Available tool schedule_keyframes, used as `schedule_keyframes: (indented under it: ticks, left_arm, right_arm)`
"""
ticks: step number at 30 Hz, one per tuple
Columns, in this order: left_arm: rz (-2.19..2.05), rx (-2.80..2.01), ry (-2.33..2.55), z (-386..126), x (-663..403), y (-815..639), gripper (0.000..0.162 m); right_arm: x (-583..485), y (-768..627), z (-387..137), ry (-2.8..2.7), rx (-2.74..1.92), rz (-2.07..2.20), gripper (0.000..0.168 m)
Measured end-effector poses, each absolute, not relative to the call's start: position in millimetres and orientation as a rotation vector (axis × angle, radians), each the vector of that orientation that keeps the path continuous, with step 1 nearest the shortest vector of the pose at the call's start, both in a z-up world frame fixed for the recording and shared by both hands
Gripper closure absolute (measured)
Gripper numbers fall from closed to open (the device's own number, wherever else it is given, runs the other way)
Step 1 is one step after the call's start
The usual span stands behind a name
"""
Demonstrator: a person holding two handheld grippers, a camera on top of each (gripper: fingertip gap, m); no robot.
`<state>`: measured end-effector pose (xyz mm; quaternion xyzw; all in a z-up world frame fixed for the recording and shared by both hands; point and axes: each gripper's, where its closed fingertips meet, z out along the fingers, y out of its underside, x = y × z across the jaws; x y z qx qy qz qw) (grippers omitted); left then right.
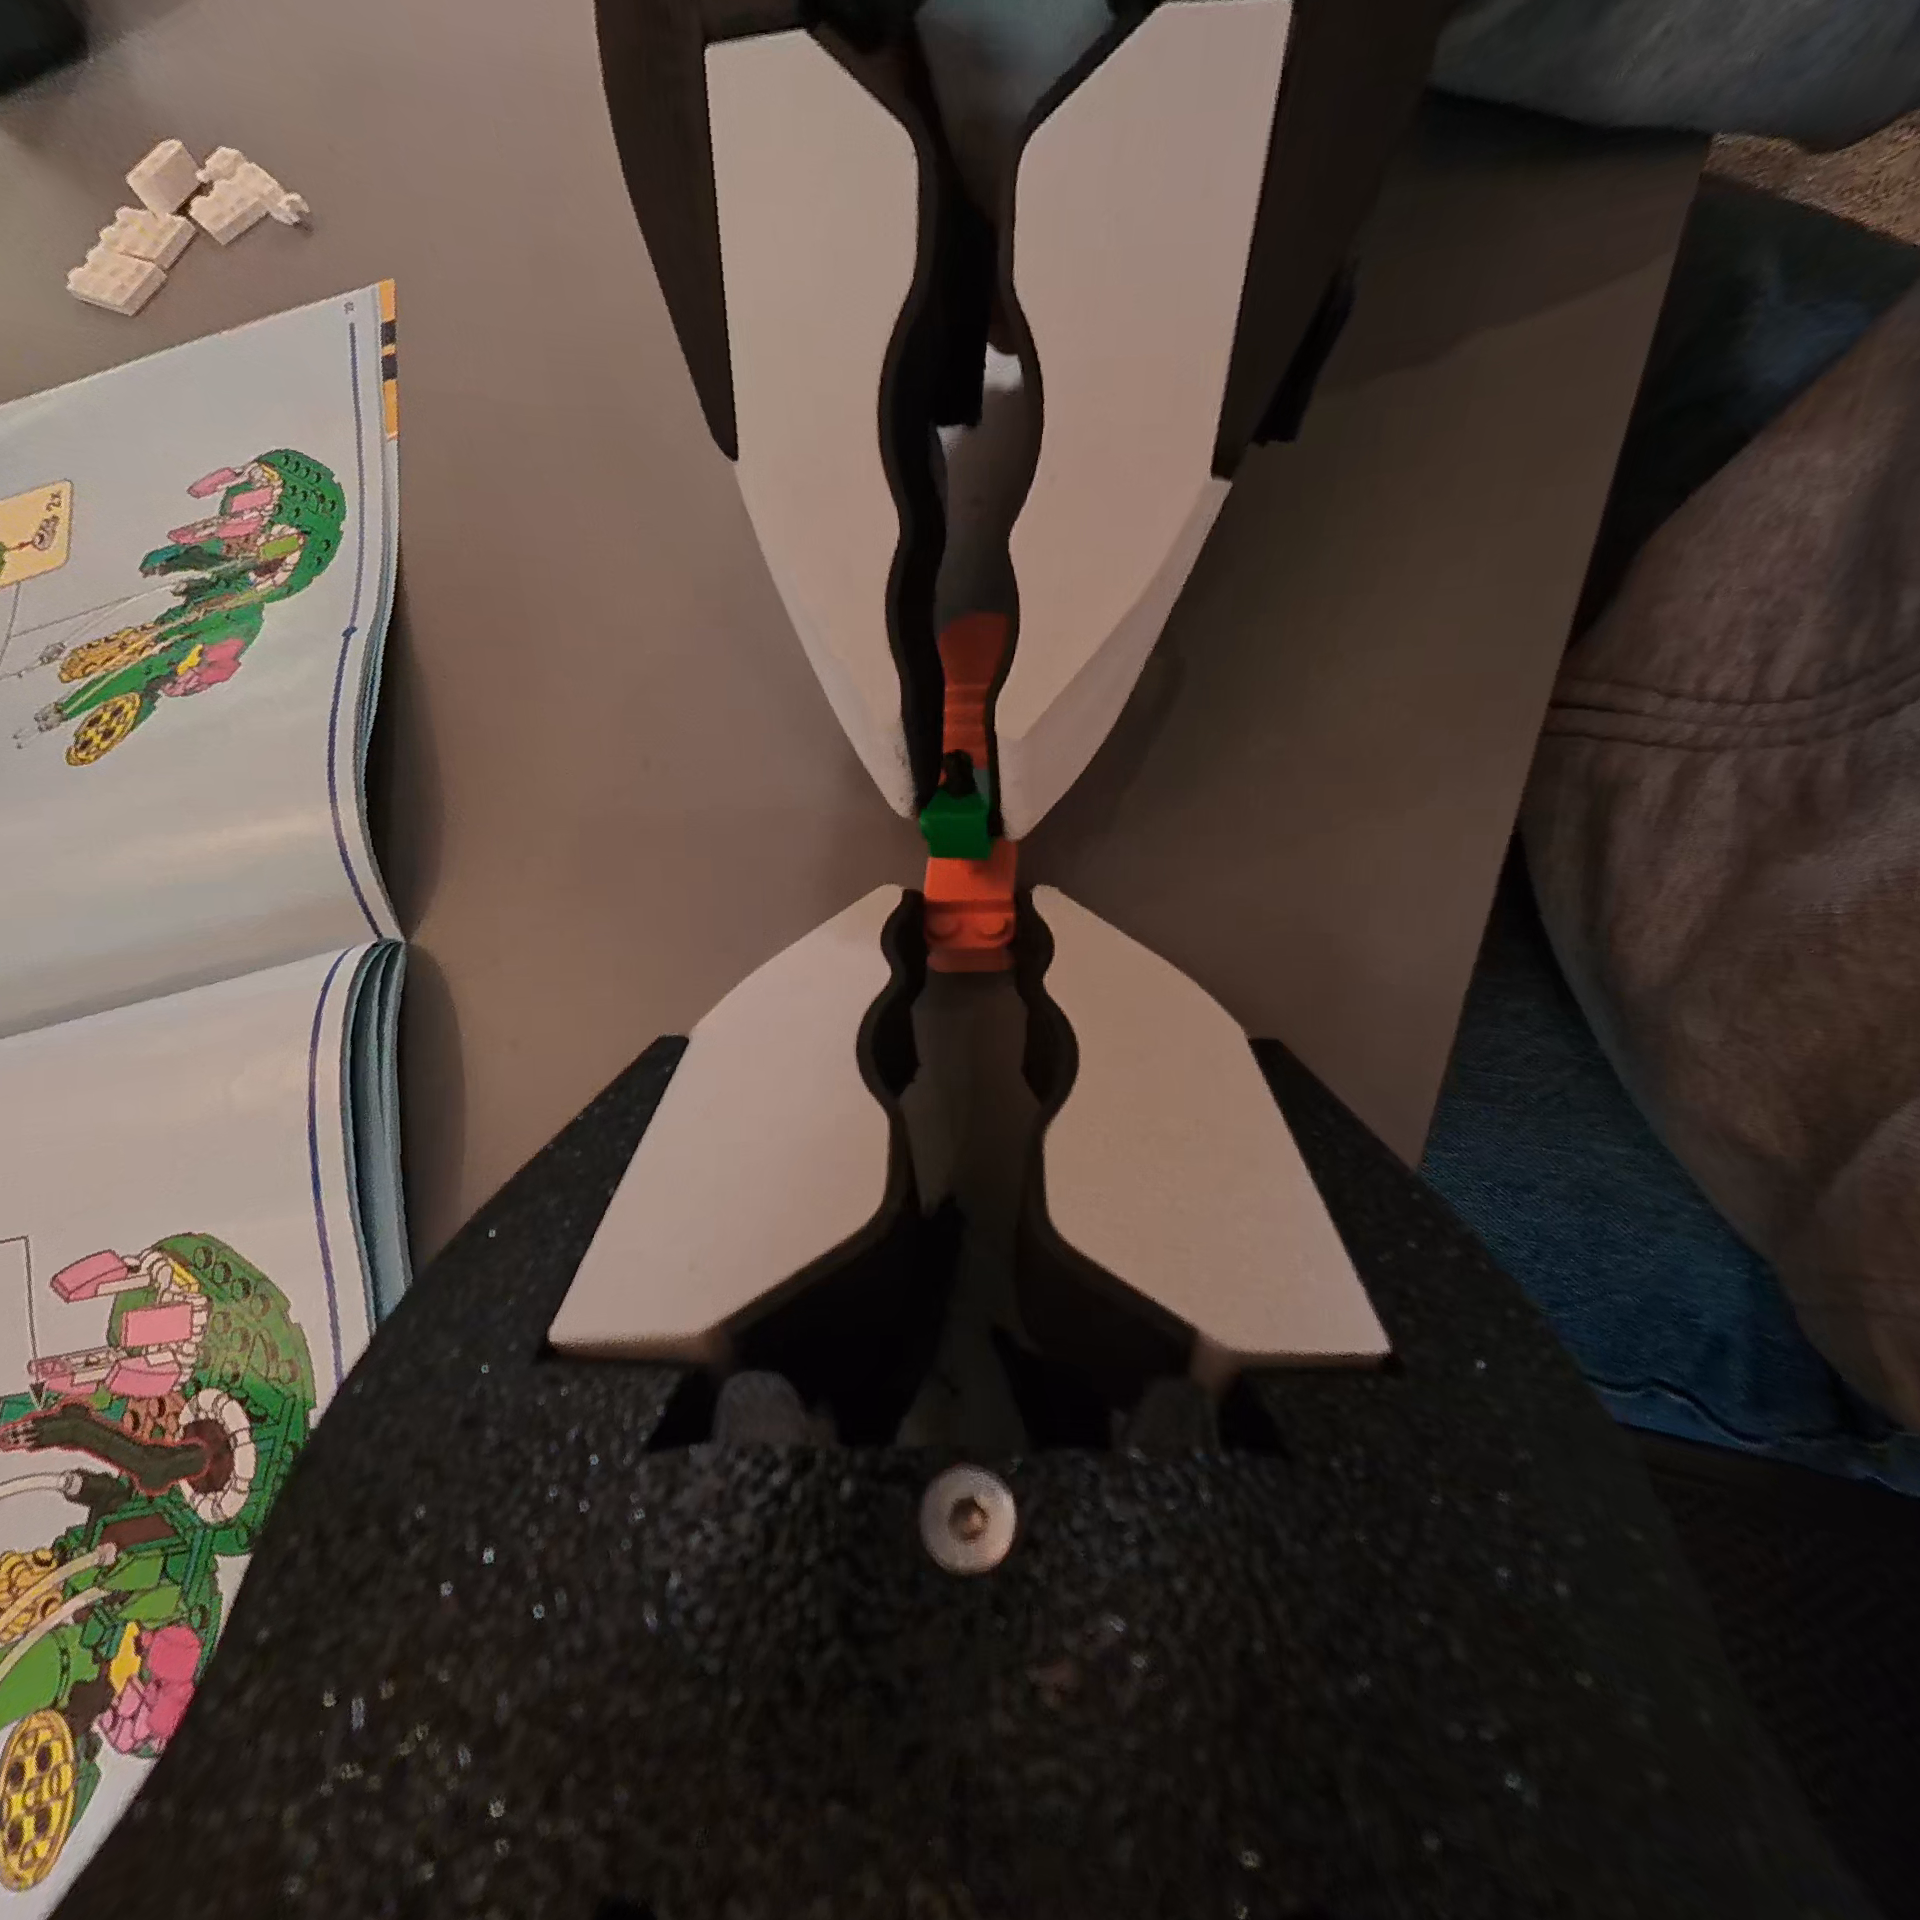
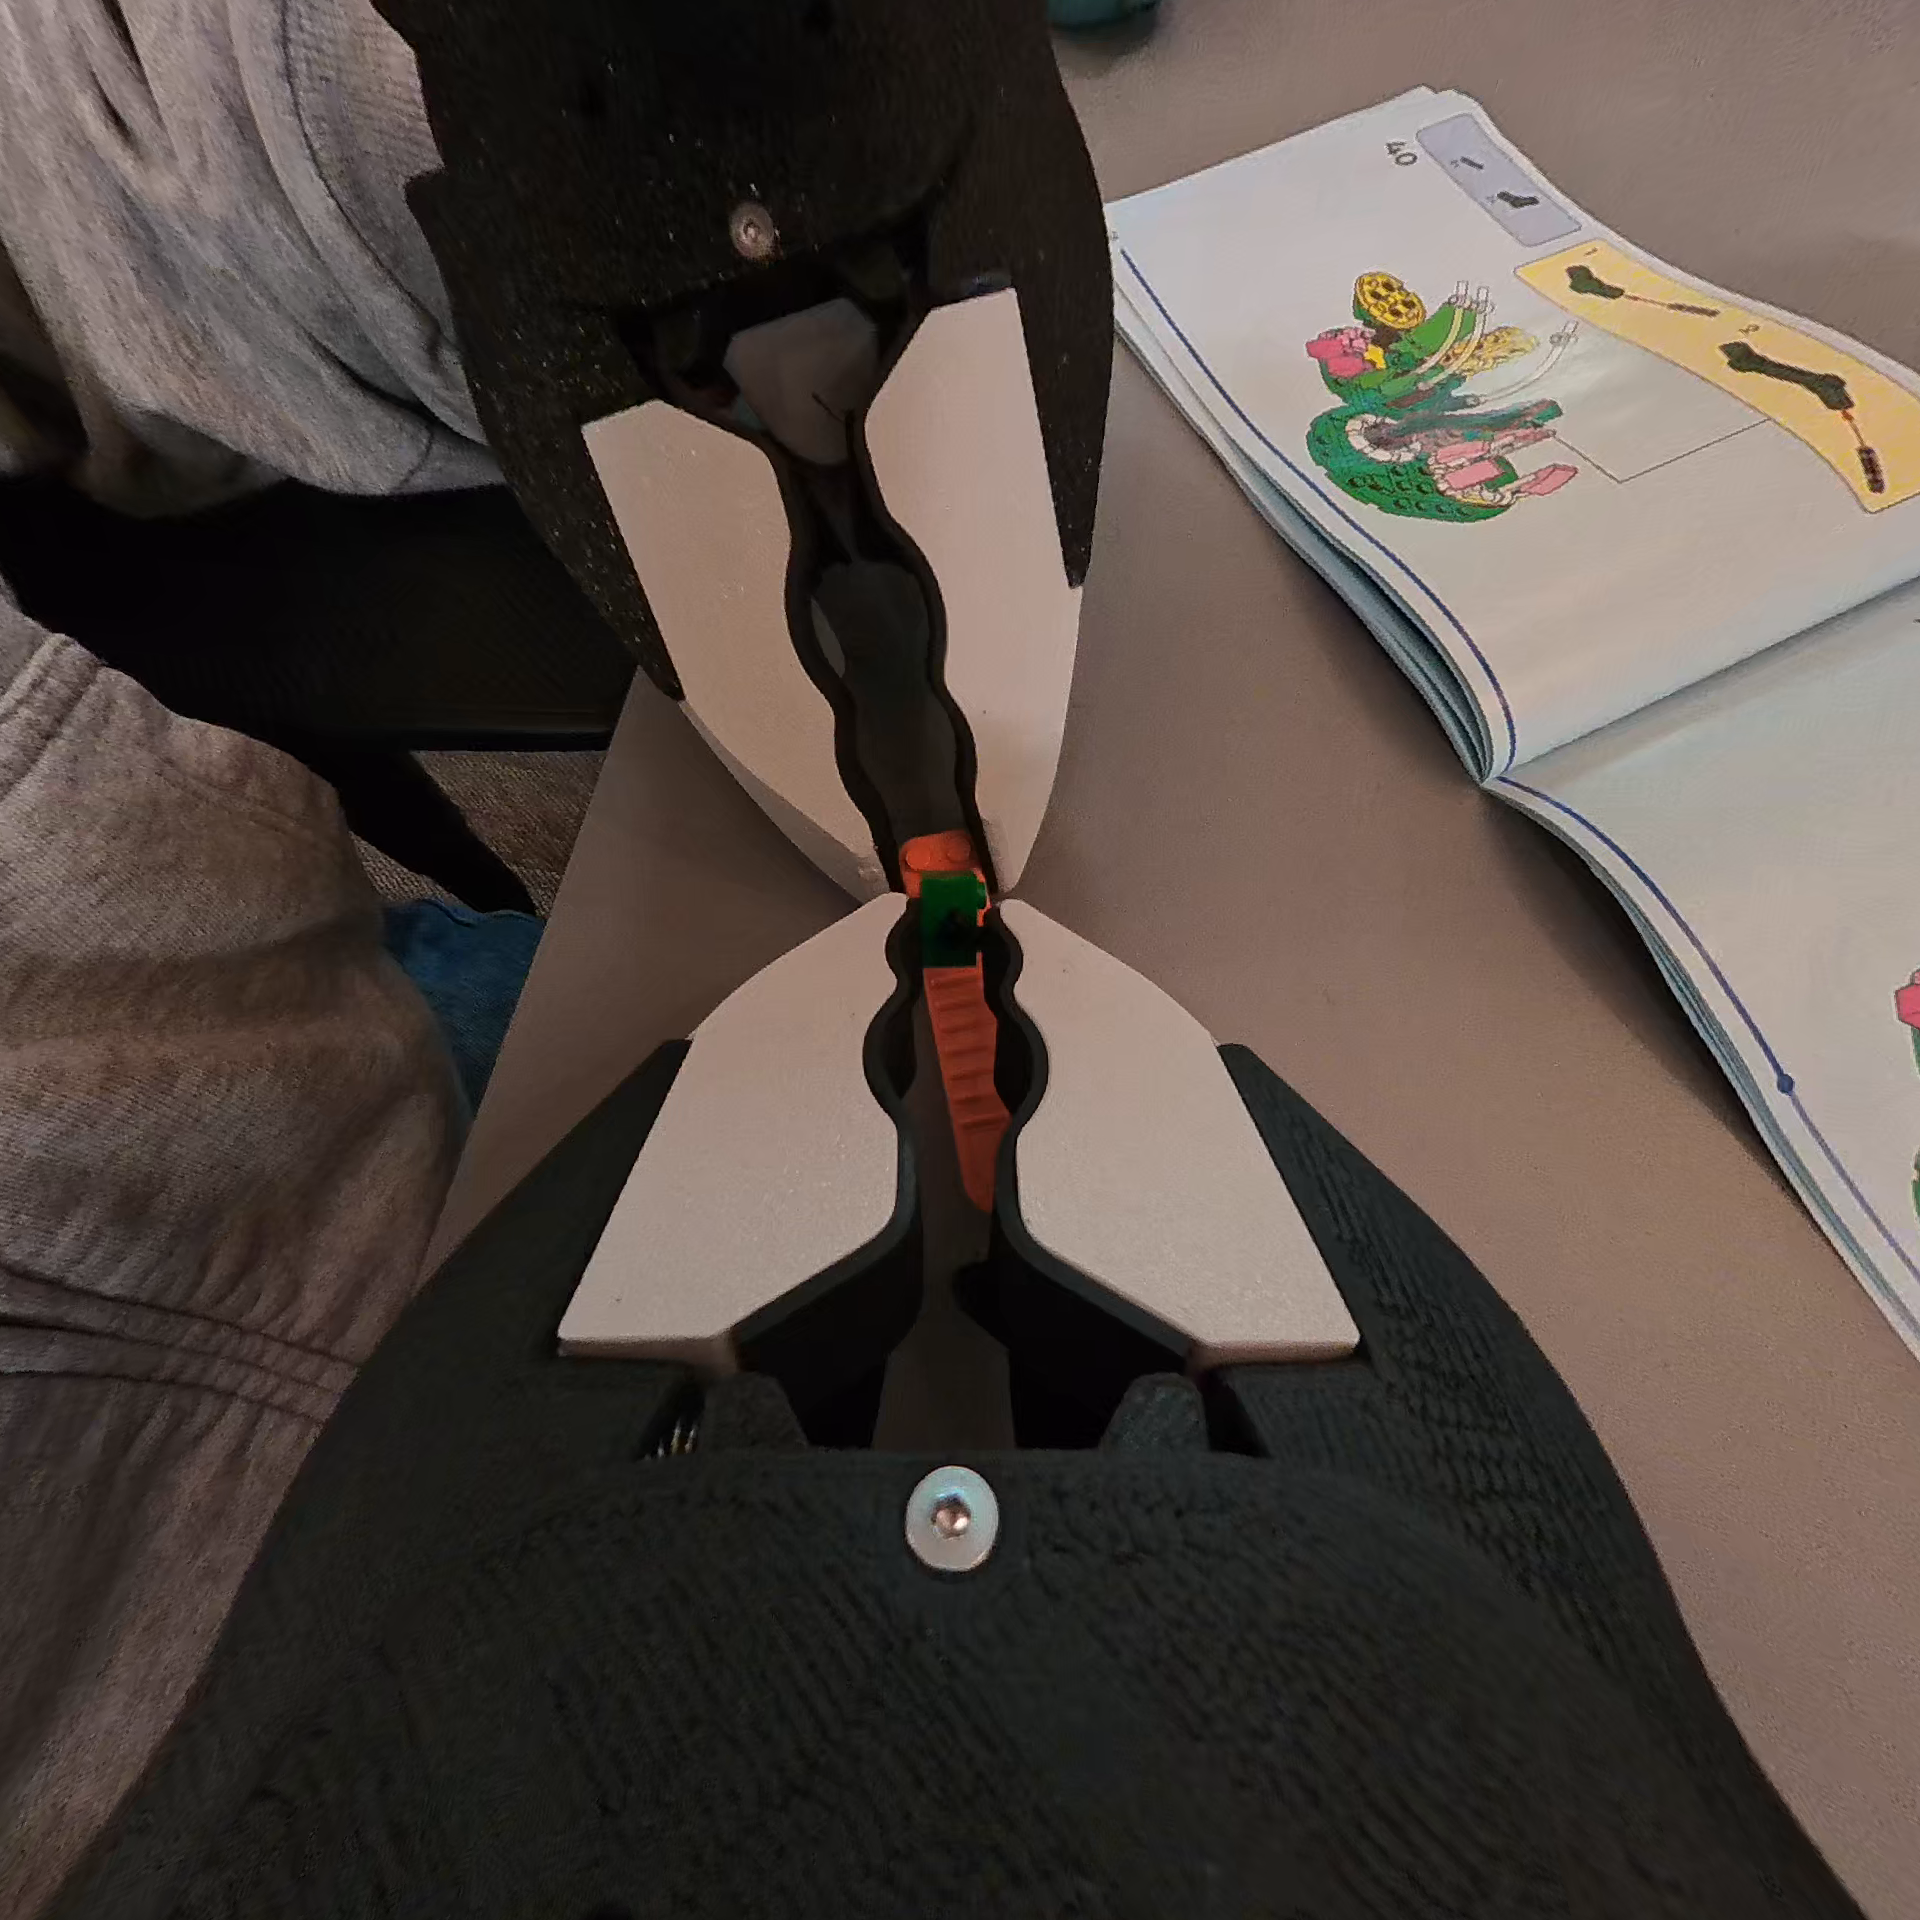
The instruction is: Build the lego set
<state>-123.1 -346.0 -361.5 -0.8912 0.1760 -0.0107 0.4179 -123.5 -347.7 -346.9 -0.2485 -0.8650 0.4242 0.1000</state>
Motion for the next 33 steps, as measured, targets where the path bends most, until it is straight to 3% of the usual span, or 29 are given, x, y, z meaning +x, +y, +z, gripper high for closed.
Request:
schedule_keyframes:
  ticks: [1, 13, 24, 33]
  left_arm:
    - [-0.024, -2.236, 0.440, -361, -123, -346, 0.145]
    - [-0.020, -2.234, 0.441, -360, -121, -345, 0.145]
    - [-0.066, -2.256, 0.366, -359, -122, -345, 0.146]
    - [-0.313, -2.277, 0.289, -358, -122, -347, 0.146]
  right_arm:
    - [-124, -348, -347, -2.561, -0.732, 1.235, 0.159]
    - [-127, -350, -347, -2.652, -0.648, 1.065, 0.158]
    - [-121, -343, -336, -2.528, -0.917, 1.588, 0.159]
    - [-124, -341, -340, -2.583, -1.172, 1.713, 0.159]
